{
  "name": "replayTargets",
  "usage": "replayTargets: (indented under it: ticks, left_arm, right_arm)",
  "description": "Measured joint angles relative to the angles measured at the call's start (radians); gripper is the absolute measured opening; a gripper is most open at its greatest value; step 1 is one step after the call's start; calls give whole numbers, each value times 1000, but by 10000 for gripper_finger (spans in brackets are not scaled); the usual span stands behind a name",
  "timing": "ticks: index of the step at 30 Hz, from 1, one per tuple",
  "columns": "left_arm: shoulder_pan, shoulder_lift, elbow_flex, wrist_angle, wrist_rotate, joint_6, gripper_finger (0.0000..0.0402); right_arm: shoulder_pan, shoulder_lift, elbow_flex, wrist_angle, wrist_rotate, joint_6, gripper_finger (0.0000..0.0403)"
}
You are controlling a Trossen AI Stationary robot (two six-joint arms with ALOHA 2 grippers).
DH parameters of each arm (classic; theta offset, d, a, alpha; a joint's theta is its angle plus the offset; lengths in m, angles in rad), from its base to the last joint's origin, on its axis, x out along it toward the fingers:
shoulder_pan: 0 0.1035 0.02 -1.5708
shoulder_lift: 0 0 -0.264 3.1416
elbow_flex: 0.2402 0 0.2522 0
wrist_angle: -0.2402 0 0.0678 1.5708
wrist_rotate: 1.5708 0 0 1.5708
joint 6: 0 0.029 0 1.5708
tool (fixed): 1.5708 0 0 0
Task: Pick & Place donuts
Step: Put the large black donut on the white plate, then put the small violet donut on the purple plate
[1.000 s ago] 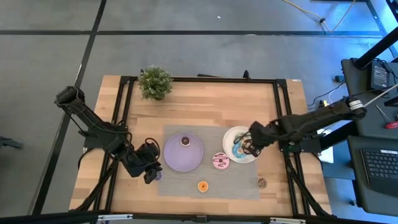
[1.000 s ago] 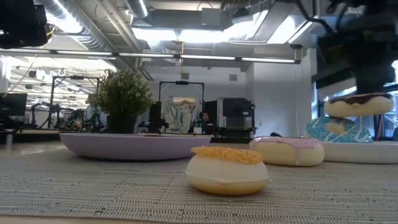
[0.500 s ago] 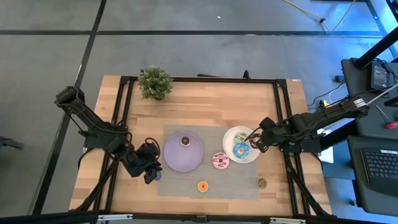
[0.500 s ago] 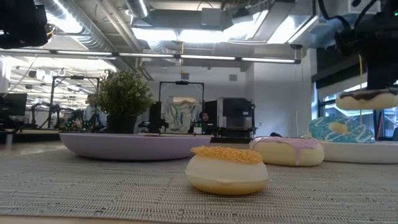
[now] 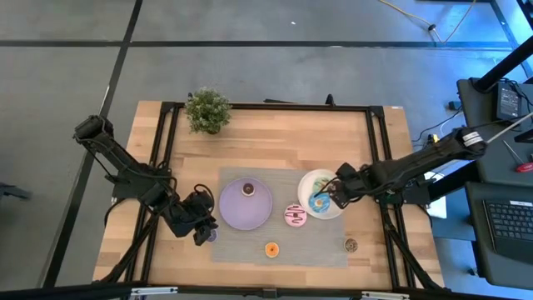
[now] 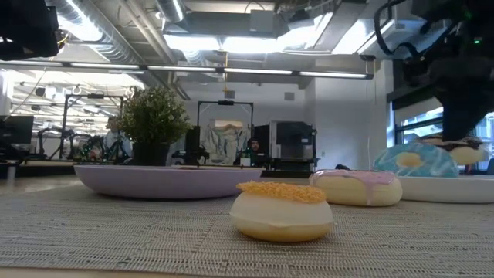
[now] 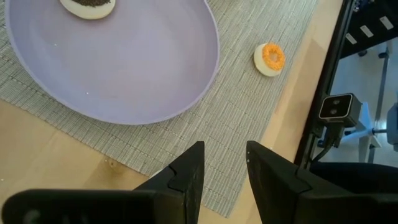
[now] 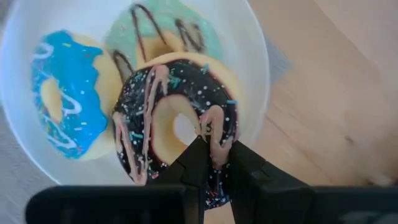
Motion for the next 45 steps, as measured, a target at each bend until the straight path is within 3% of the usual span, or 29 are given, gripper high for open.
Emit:
replayTargets:
  ticks: [16, 30, 45]
  left_arm:
    - [0, 0, 0, -1, -11, 0, 114]
    - [0, 0, 0, -1, -9, 11, 114]
    - [0, 0, 0, -1, -7, 8, 114]
  right_arm:
    - [0, 146, 0, 88, -12, -77, 53]
    - [0, 171, 0, 102, -65, -99, 183]
    - [0, 154, 39, 38, -76, -141, 197]
